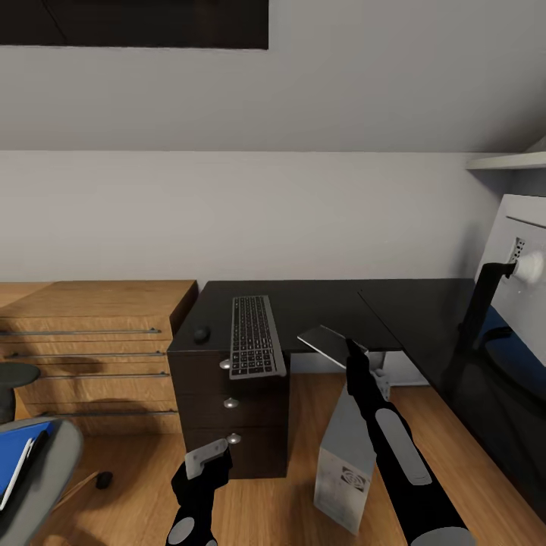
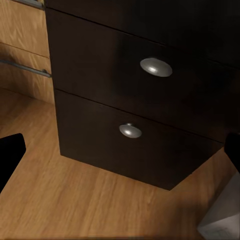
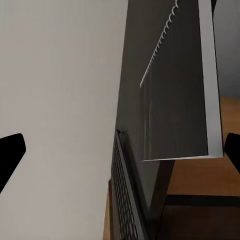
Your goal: In the bedroom, organize the workspace by keeping the computer under the desk, ensuring the monitor is on the desk, placing the keyboard on the desk next to the monitor, placing the mouse on the desk next to the keyboard, moving the folder from the swivel chair onto the desk next to the mouse, stacking the notebook on top of the folder with the pen on top of the notebook, and positioning the swivel chair next to the desk.
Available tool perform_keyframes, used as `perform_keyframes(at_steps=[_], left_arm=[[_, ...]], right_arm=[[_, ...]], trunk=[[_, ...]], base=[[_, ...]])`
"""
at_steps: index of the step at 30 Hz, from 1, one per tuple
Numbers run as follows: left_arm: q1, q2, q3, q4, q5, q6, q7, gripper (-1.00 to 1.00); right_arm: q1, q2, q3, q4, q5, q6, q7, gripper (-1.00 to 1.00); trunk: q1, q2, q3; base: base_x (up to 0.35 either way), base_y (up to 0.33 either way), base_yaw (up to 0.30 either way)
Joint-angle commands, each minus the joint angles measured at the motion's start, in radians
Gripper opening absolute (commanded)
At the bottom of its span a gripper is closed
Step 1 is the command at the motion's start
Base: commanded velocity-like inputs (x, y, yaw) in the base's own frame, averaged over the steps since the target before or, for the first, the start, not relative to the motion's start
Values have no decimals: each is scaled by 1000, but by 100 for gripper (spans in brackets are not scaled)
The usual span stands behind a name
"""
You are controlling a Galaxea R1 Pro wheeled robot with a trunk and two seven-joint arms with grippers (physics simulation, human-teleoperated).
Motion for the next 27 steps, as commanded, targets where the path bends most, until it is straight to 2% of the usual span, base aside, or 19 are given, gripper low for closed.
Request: perform_keyframes(at_steps=[1, 13, 23, 27], left_arm=[[-1, 0, -2, 1, 3, 4, 6, 100], [-1, 0, -3, 10, 4, 4, 6, 100], [-1, -2, -6, 11, 1, 5, 6, 100], [-1, -2, -8, 20, 2, 7, 6, 100]], right_arm=[[-1, 0, 2, -2, -9, -4, -4, 100], [-1, -3, 2, -2, -9, -4, -4, 100], [-1, -21, 2, -20, -8, -6, -5, 100], [-1, -41, 1, -34, 22, -7, -7, 100]], trunk=[[0, -1, -1], [0, -1, -1], [0, -1, -1], [0, -1, -1]], base=[[-6, 0, 0], [-1, 0, 0], [-128, -24, 0], [-32, -9, 0]])
